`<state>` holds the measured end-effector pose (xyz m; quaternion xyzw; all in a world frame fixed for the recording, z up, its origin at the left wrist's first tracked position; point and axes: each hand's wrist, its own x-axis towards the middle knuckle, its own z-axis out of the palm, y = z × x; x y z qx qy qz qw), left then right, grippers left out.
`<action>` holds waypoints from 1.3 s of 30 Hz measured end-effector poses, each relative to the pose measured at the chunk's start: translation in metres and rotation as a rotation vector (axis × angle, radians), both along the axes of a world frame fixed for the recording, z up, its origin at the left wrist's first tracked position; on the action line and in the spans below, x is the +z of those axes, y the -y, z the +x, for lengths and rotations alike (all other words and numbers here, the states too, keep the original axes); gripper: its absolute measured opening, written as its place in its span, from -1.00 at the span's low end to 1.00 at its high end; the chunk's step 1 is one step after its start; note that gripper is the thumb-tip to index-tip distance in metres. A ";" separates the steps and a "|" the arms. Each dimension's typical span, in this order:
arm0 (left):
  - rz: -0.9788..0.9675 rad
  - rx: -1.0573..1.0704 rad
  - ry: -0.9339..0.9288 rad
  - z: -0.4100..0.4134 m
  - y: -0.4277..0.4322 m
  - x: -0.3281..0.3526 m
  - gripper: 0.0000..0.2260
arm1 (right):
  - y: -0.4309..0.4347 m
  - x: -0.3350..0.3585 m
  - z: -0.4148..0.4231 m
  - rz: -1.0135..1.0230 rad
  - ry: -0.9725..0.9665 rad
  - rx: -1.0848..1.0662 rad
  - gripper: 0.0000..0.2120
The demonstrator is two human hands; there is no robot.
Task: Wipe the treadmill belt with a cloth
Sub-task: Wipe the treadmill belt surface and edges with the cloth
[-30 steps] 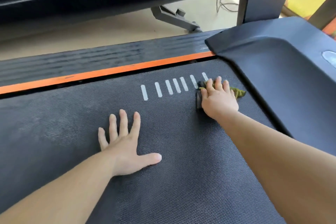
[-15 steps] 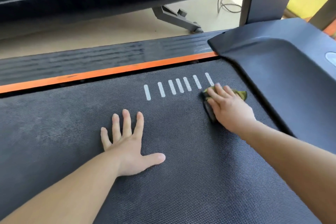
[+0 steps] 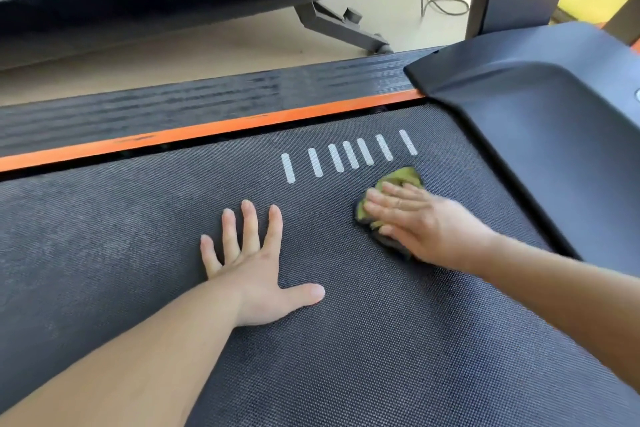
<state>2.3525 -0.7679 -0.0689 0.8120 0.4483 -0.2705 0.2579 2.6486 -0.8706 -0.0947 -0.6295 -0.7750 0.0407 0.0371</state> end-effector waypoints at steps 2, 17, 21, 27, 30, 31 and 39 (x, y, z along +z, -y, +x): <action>-0.008 0.001 0.003 0.000 0.000 0.000 0.19 | -0.016 0.017 0.045 0.025 0.018 -0.281 -0.53; 0.007 -0.002 -0.003 0.000 0.000 -0.003 0.20 | -0.065 0.009 -0.015 0.033 -0.080 -0.143 -0.55; 0.000 -0.008 0.010 0.000 -0.001 -0.003 0.19 | -0.100 0.014 0.036 -0.150 0.055 -0.780 -0.55; 0.011 -0.008 0.010 -0.001 -0.001 -0.002 0.20 | -0.113 -0.012 -0.052 0.109 -0.025 -0.550 -0.67; 0.016 -0.005 0.010 0.000 -0.001 -0.004 0.21 | -0.080 -0.008 -0.057 0.116 -0.061 -0.120 -0.64; 0.018 -0.001 0.013 0.000 -0.001 -0.004 0.21 | -0.080 -0.006 -0.039 0.126 -0.030 -0.108 -0.66; 0.011 -0.010 0.007 -0.002 -0.001 -0.004 0.21 | -0.127 0.011 -0.030 -0.070 0.094 -0.676 -0.65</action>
